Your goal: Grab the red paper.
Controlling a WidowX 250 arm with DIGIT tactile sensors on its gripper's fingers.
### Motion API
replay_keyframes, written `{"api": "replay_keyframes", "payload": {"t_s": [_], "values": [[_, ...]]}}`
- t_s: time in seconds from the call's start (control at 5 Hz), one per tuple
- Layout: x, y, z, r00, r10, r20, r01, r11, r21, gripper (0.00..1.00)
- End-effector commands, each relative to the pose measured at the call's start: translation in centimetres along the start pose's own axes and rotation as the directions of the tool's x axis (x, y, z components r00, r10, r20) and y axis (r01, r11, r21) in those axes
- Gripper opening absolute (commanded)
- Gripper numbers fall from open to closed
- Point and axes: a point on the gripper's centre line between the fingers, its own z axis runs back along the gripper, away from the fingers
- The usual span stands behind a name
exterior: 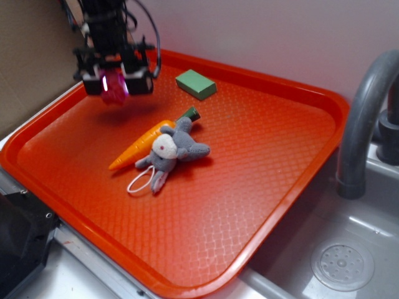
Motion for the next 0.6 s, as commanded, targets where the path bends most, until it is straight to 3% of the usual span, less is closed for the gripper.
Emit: {"api": "replay_keyframes", "payload": {"t_s": [0.0, 0.2, 0.4], "values": [[-6.7, -3.1, 9.4, 0.948, -0.284, 0.141, 0.297, 0.951, -0.086, 0.00], [-10.2, -3.6, 11.5, 0.922, -0.361, 0.141, 0.381, 0.913, -0.147, 0.00], [-10.7, -3.7, 11.4, 0.929, -0.351, 0.115, 0.367, 0.909, -0.199, 0.00]]}}
